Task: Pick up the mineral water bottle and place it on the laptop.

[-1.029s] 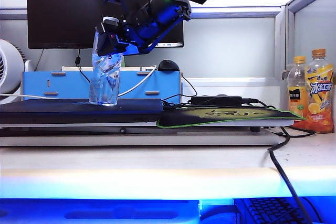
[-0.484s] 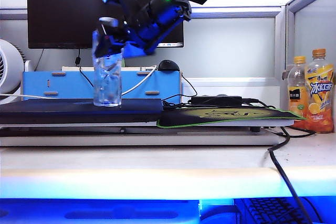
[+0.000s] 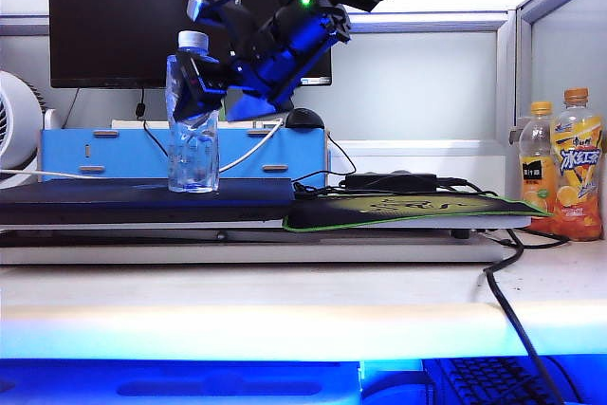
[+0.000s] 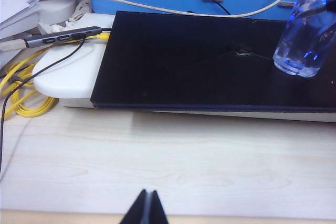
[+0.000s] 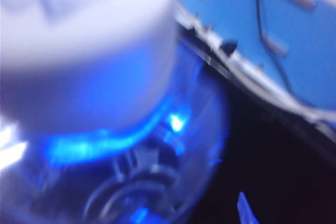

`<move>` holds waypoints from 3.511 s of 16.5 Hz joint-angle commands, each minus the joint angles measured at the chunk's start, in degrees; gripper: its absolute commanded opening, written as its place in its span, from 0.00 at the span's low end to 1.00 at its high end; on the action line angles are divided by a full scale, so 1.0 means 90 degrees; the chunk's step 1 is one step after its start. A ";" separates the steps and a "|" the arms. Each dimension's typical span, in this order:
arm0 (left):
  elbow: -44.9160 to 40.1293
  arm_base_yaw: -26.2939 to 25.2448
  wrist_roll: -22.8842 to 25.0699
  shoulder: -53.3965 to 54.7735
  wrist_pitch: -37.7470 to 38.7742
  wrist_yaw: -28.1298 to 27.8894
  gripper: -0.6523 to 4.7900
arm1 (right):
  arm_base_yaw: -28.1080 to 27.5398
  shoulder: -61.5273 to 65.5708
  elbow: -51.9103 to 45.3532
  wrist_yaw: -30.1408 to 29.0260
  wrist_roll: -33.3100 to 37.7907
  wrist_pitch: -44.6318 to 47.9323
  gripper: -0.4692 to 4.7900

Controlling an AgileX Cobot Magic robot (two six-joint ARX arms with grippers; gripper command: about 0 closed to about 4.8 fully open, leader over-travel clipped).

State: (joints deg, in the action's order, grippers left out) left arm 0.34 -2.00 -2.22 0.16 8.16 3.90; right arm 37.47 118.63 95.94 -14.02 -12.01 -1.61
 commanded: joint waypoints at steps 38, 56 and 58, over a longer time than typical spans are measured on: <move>0.0007 0.0000 0.0007 -0.0012 -0.0005 0.0022 0.12 | -0.5333 -0.9556 -0.3990 -0.2118 -0.1190 -0.3949 1.00; 0.0007 0.0000 0.0007 -0.0012 -0.0005 0.0022 0.12 | -0.5367 -1.2881 -0.8672 0.0425 -0.0668 -0.2293 1.00; 0.0007 0.0000 0.0007 -0.0012 -0.0005 0.0022 0.12 | -0.5365 -1.2881 -0.8675 0.0355 -0.0668 -0.2276 1.00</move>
State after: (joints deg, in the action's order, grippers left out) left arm 0.34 -2.00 -2.22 0.16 8.16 3.90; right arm -10.79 2.74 17.65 -10.31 -18.02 -22.92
